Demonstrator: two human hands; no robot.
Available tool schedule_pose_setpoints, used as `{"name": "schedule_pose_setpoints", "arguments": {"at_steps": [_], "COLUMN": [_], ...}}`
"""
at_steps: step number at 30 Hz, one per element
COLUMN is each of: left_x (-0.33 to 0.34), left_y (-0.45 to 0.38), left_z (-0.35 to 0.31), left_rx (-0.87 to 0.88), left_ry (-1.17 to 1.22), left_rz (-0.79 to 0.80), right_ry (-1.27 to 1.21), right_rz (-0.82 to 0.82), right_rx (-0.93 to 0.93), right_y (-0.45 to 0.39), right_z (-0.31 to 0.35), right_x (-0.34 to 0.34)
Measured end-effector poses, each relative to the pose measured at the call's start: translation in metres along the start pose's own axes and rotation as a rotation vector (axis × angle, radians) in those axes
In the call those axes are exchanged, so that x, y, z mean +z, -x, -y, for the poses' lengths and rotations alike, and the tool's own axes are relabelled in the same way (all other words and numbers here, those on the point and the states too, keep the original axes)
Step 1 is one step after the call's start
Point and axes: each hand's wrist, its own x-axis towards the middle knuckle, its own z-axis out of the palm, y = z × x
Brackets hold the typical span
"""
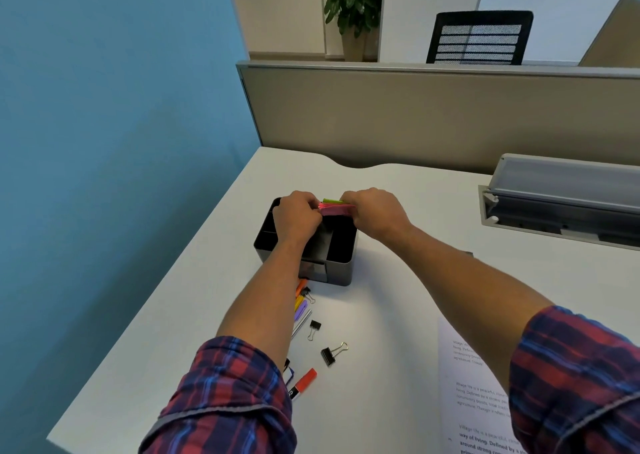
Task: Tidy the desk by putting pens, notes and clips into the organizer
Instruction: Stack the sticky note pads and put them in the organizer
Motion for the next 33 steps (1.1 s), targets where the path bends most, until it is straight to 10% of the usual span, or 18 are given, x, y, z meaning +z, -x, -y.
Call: {"name": "schedule_pose_setpoints", "arguments": {"at_steps": [33], "left_x": [-0.006], "left_y": [0.002], "left_z": [0.024], "left_rx": [0.006], "left_ry": [-0.157], "left_rz": [0.153], "right_ry": [0.102], "right_rz": [-0.022], "right_rx": [-0.015], "right_y": [-0.01], "right_z": [0.014], "right_x": [0.009]}}
